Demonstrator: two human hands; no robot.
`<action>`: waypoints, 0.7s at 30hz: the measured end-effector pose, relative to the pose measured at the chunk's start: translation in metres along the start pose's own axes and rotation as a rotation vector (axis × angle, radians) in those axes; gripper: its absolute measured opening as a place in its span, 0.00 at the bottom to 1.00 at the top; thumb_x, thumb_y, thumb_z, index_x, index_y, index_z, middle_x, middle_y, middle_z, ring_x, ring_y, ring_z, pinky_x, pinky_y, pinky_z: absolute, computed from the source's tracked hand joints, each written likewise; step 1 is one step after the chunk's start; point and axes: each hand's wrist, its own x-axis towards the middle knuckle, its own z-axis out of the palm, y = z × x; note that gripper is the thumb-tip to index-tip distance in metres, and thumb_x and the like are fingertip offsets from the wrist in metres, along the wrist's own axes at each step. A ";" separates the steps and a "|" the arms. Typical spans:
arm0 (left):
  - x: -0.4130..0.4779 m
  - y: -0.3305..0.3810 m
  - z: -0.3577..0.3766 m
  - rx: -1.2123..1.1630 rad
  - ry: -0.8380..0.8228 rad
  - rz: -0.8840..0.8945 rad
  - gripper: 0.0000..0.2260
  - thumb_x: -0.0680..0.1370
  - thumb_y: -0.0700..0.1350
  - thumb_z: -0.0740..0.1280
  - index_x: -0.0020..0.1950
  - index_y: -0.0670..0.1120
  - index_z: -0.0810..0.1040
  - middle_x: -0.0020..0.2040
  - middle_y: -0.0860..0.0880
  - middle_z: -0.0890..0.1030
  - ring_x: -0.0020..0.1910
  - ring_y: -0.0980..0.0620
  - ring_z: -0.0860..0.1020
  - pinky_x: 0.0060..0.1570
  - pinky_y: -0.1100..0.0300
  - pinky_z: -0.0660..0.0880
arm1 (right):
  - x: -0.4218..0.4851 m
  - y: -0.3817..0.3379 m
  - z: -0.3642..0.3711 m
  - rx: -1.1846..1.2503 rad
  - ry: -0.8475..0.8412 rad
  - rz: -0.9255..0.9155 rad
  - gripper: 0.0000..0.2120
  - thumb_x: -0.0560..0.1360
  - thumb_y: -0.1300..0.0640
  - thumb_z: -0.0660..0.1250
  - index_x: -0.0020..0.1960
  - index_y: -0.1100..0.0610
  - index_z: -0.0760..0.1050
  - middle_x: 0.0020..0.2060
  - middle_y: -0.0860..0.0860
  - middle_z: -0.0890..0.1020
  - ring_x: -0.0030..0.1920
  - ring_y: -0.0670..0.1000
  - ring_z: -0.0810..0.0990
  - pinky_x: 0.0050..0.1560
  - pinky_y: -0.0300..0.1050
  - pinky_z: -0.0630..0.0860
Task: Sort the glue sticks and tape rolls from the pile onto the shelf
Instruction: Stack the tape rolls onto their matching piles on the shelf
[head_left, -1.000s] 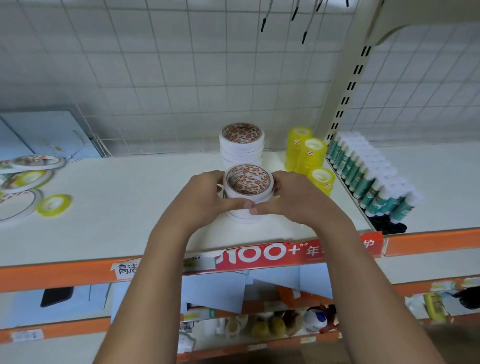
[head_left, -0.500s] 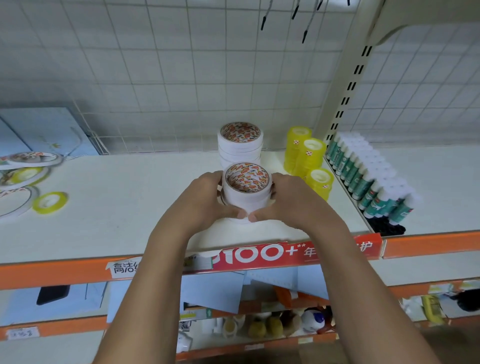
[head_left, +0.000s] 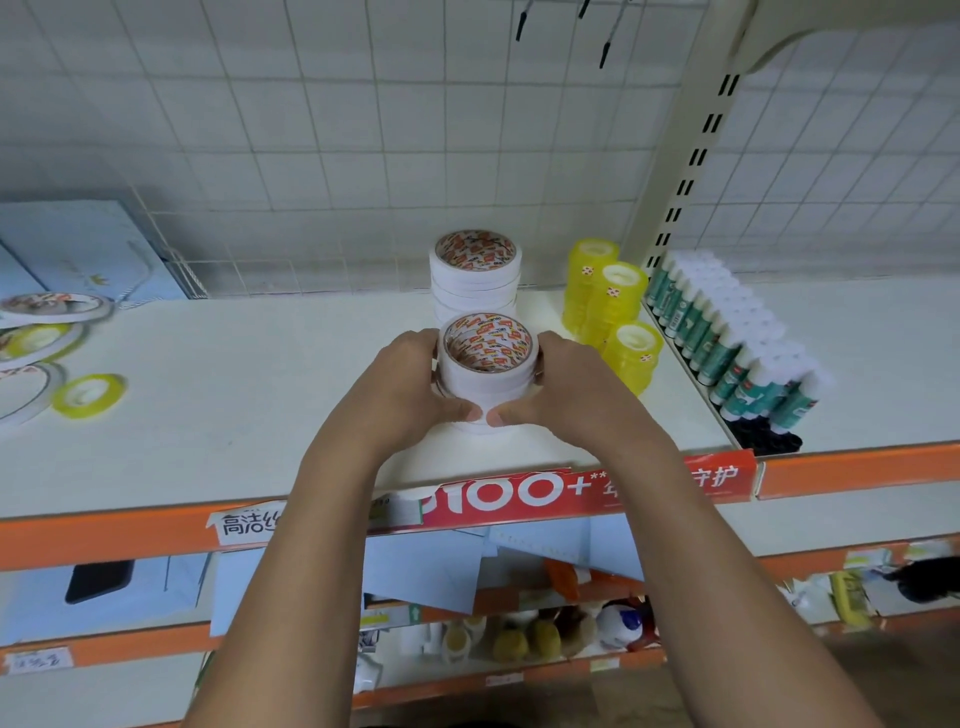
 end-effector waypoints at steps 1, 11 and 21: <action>-0.001 0.000 0.000 -0.003 -0.003 0.003 0.31 0.63 0.47 0.81 0.63 0.50 0.75 0.56 0.52 0.79 0.50 0.53 0.78 0.50 0.56 0.77 | -0.002 0.000 -0.001 -0.001 -0.020 0.005 0.36 0.57 0.45 0.83 0.59 0.54 0.72 0.52 0.47 0.80 0.53 0.49 0.78 0.46 0.42 0.75; -0.024 -0.036 -0.040 0.247 0.100 -0.107 0.21 0.75 0.48 0.71 0.68 0.48 0.74 0.60 0.49 0.78 0.57 0.47 0.76 0.58 0.49 0.74 | -0.032 -0.058 -0.021 -0.248 0.201 -0.229 0.31 0.70 0.41 0.72 0.68 0.55 0.72 0.63 0.53 0.76 0.63 0.55 0.74 0.61 0.49 0.70; -0.099 -0.117 -0.127 0.412 0.298 -0.294 0.17 0.77 0.53 0.67 0.65 0.52 0.75 0.61 0.52 0.77 0.59 0.49 0.76 0.52 0.54 0.72 | 0.003 -0.178 0.105 -0.194 -0.076 -0.490 0.18 0.76 0.44 0.68 0.63 0.49 0.76 0.57 0.45 0.81 0.57 0.48 0.78 0.57 0.50 0.75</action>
